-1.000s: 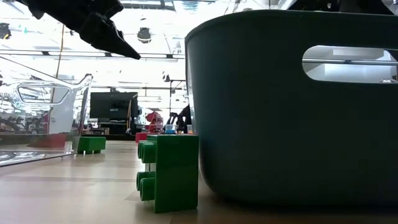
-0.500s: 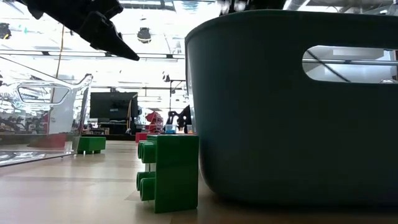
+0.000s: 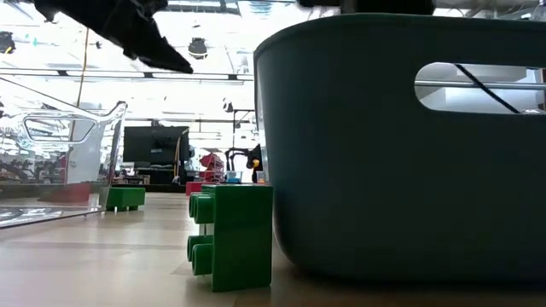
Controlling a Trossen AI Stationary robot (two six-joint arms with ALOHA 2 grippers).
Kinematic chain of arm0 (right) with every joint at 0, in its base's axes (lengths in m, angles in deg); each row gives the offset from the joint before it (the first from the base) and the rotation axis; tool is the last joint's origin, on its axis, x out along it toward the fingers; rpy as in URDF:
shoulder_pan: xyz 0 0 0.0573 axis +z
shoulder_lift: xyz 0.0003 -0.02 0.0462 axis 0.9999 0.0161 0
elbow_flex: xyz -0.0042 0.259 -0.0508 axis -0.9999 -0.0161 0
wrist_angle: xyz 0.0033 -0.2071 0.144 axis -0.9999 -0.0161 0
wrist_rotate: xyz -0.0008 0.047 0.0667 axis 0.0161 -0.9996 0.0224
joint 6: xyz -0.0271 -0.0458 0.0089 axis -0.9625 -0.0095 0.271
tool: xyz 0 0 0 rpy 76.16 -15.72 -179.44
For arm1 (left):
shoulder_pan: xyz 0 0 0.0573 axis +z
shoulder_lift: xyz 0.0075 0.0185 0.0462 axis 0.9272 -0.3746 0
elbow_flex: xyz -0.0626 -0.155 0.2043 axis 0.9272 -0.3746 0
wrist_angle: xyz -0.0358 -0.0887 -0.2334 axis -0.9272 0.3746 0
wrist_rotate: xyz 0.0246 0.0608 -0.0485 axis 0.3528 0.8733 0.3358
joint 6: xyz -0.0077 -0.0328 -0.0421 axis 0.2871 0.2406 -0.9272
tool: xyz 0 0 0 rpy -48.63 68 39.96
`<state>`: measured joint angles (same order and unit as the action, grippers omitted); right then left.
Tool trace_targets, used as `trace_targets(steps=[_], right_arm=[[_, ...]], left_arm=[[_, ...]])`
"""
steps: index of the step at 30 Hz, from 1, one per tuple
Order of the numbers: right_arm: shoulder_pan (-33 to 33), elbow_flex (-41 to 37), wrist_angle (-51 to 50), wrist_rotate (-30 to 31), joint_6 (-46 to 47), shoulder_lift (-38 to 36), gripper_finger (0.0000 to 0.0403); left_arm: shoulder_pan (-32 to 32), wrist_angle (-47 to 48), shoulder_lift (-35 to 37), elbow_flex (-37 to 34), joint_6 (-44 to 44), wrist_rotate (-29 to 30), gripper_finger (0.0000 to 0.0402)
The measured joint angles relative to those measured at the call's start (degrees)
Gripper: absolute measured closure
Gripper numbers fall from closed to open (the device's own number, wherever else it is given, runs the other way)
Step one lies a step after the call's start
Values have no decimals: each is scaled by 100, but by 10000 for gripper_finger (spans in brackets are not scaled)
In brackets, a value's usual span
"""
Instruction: Sort blocks
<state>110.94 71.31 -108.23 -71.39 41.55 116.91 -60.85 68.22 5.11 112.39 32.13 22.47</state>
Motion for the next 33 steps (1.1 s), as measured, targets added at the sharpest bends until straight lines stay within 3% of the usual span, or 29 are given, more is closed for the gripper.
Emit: trace_targets(steps=[6,11,14,17,19,22,27,33], right_arm=[[-80,-9,-208,-257,507,501,243],[-146,40,-260,-381,610,435,179],[-134,168,-347,-239,574,226,158],[129,152,-373,1023,189,-124,155],[373,-22,-394,2013,26,-396,157],[531,-435,-398,2652,11,-888,159],[409,-1036,-311,4162,-138,-1766,159],[230,-1228,-358,5858,-110,-2916,159]], left_arm=[[-226,-4,40,117,53,-2,175],[-361,-17,29,119,30,-169,175],[-607,-270,-55,125,-511,-468,175],[-1150,-293,-283,438,-971,-357,175],[-1673,-259,-528,694,-1184,40,175],[-2419,-151,-1102,966,-1442,550,175],[-3055,228,-2210,1451,-2387,602,175],[-3604,2113,-3623,2939,-3580,601,178]])
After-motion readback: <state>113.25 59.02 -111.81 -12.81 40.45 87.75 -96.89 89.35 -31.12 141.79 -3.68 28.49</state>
